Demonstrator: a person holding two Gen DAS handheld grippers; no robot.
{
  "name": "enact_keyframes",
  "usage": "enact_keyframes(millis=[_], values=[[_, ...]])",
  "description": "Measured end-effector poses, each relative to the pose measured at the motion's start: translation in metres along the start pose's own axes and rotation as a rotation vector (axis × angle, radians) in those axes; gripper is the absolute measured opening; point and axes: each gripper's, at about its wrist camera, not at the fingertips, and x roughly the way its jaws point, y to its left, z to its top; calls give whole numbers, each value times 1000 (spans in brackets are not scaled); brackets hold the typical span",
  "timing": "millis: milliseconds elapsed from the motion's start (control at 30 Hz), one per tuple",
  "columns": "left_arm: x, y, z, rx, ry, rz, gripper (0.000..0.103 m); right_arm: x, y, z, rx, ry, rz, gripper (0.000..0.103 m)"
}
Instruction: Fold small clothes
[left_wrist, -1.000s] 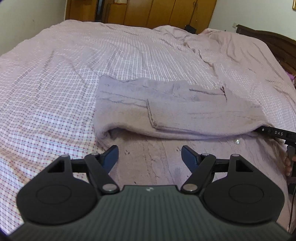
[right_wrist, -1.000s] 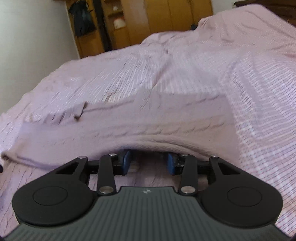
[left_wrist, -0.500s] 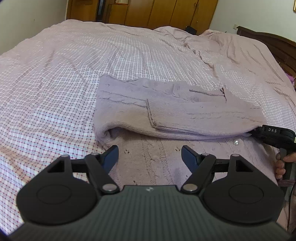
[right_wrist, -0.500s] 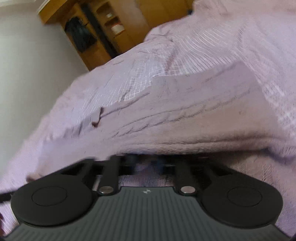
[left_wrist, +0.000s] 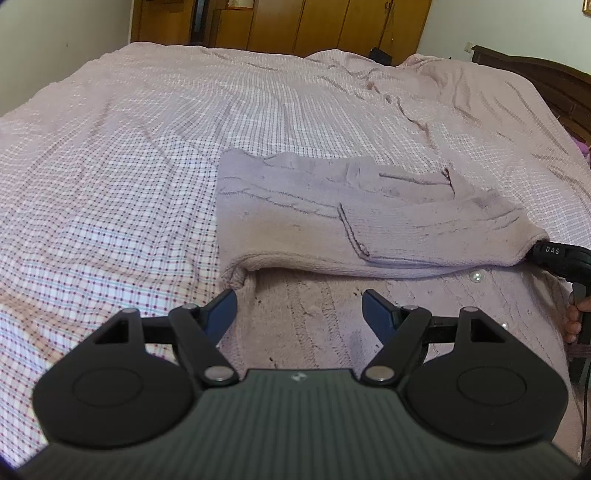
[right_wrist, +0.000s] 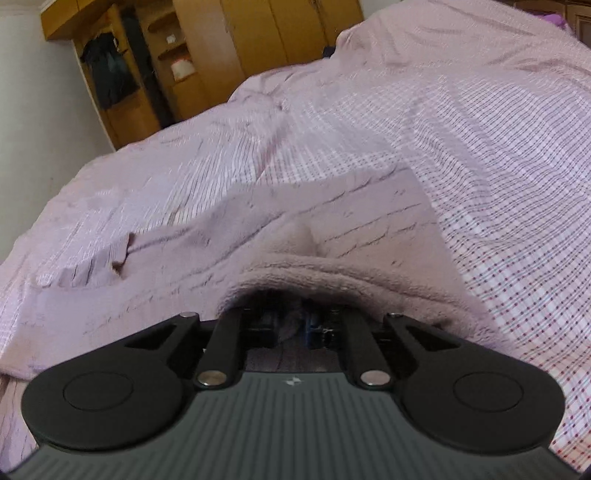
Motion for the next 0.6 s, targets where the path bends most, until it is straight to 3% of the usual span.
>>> enact_keyframes(millis=[33, 100, 133, 233, 433, 600], values=[[1, -1, 0, 1, 0, 1, 76, -2, 1, 1, 1, 8, -2, 27], [2, -2, 1, 2, -2, 4, 76, -10, 4, 1, -5, 33, -30, 50], [1, -1, 1, -1, -5, 5, 76, -17, 8, -1, -13, 52, -44, 53], [2, -1, 4, -6, -15, -2, 76, -45, 21, -12, -86, 88, -30, 54], [4, -3, 15, 2, -51, 5, 76, -72, 92, -28, -334, -10, 46, 53], [10, 7, 38, -18, -79, 10, 76, -60, 164, -38, -481, -88, 280, 54]])
